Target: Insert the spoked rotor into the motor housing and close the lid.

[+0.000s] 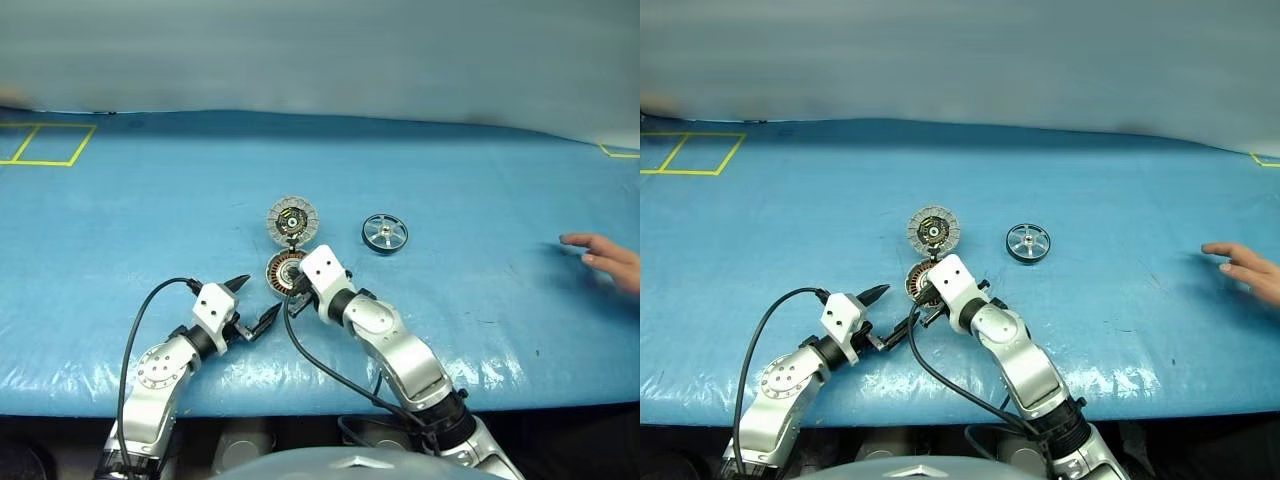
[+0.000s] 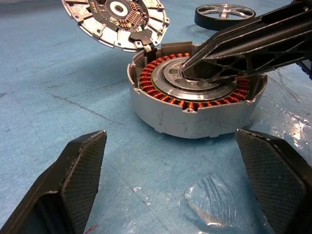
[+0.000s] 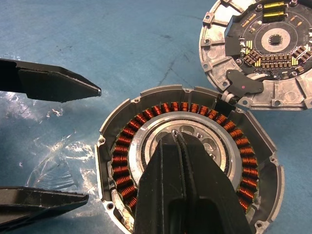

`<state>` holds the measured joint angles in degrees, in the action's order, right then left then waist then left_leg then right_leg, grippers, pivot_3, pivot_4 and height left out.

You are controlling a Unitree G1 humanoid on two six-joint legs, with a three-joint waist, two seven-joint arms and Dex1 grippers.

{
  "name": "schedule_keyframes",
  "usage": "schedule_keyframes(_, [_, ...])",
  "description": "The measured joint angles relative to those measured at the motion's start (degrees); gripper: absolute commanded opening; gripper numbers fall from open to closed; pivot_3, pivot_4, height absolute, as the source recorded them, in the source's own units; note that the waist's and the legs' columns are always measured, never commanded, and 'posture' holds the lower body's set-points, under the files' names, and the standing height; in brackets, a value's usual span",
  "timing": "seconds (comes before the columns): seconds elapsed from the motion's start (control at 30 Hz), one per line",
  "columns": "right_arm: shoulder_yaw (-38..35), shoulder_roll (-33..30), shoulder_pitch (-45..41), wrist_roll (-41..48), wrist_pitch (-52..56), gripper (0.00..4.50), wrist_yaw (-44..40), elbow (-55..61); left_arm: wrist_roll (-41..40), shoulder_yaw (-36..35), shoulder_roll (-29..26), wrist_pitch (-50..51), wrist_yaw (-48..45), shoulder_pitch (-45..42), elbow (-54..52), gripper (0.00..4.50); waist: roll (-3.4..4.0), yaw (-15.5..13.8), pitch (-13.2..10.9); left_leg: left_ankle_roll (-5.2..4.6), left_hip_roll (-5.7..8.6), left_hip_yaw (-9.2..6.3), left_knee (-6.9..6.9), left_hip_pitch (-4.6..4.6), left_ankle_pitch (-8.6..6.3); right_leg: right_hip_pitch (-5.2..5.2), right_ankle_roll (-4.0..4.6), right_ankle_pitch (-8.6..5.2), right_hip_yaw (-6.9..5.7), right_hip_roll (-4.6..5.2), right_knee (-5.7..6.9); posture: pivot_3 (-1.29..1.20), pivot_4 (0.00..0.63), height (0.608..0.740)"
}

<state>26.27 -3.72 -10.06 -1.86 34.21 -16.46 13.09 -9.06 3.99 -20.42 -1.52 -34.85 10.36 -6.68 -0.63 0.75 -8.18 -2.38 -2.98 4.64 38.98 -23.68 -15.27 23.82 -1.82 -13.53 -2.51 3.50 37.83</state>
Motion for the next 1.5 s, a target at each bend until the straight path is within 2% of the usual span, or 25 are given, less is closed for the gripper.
schedule_keyframes(0.37, [-2.02,0.55,-0.44,-0.12,-1.18,0.05,1.43,-1.16,0.00,-0.13,-0.01,-0.08,0.00,0.21,0.04,4.50,0.00,0.00,0.00,0.00,0.00,0.00,-0.01,0.00,0.00,0.00,0.00,0.00,0.00,0.00,0.00,0.00,0.150,0.740])
schedule_keyframes(0.8, [-1.94,-0.35,0.88,0.48,-0.43,0.05,0.05,1.91,-0.02,-0.14,-0.01,-0.09,-0.09,0.23,0.05,4.50,0.01,-0.01,0.00,0.00,0.00,0.00,-0.01,0.00,0.00,0.00,0.00,0.00,0.00,0.00,0.00,0.00,0.150,0.740])
schedule_keyframes(1.5, [-1.03,1.22,-0.94,-0.68,1.61,0.05,0.84,-0.40,-0.02,-0.17,-0.13,-0.09,0.14,0.70,0.04,4.50,0.01,0.06,0.00,0.00,-0.01,0.00,-0.01,0.02,0.00,0.03,0.00,0.00,0.00,0.01,0.00,0.00,0.150,0.740])
